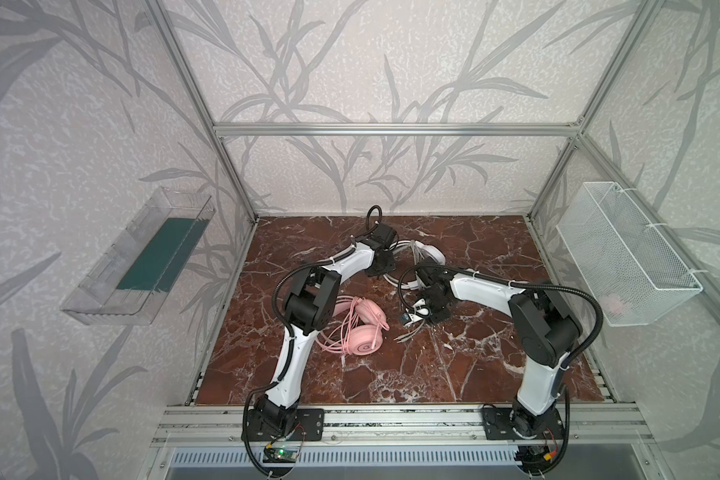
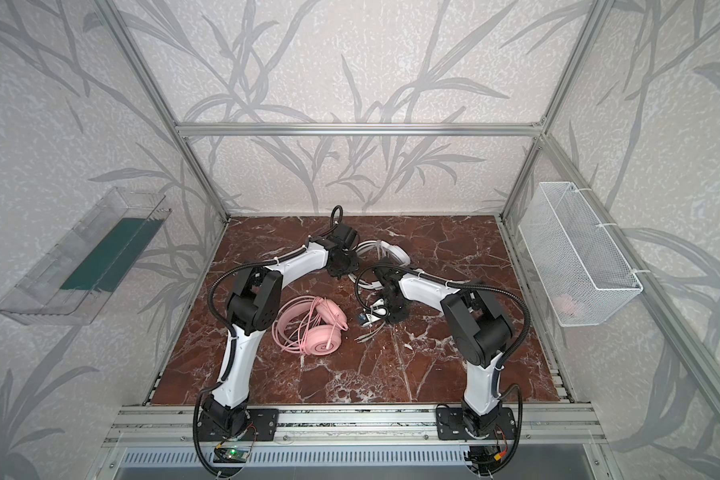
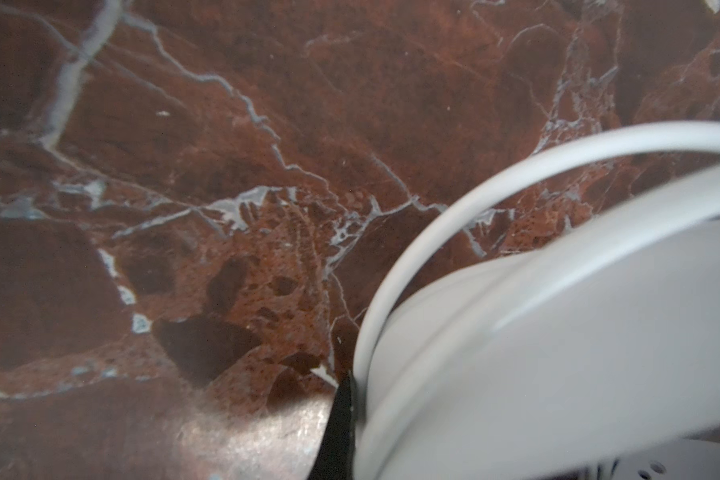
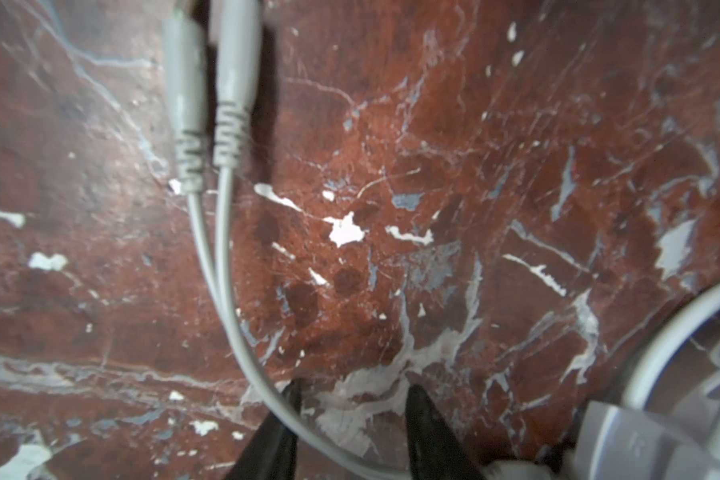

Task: Wrap the headphones
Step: 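Lower the right gripper to the white cable's two plugs on the table, then grasp the two white plugs with the right gripper and lift them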

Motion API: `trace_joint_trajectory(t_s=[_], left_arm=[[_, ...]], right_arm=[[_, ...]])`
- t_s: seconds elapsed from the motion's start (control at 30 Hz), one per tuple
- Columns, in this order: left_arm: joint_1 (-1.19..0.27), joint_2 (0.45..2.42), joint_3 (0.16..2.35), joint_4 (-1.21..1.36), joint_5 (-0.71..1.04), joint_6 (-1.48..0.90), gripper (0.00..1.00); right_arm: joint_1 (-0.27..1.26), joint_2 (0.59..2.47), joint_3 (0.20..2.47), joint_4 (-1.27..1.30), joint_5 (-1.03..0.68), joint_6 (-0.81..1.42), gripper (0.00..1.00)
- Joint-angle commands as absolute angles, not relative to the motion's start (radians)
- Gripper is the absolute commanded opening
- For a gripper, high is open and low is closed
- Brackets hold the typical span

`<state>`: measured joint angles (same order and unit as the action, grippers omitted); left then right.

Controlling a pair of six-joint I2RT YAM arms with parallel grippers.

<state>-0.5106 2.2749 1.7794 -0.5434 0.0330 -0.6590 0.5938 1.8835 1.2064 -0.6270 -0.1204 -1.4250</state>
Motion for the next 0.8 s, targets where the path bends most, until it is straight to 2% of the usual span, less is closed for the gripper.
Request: trace_joint_trajectory(t_s=[0.0,0.13,0.23,0.43,0.77], left_arm=[[-0.511,2.295,1.802,-0.582,0.045,-0.642,0.00],[-0.511,2.293,1.799,-0.585,0.046,-0.640,0.00],[-0.511,2.293,1.799,-0.584,0.052,-0.640,0.00],[-0.510,2.293,1.796,-0.586,0.062,-0.640,0.00],[-0.506,2.291,1.793,-0.574,0.098,-0.653,0.00]], right_arm=[[0.597,1.918,1.213,-0.683,-0.099,-1.430,0.32],[0.600,1.909,1.190,-0.673,-0.105,-1.416,0.05],[0.602,1.897,1.169,-0.657,-0.123,-1.400,0.00],[0.592,1.869,1.121,-0.609,-0.192,-1.337,0.00],[0.538,1.712,0.973,-0.361,-0.367,-1.129,0.00]])
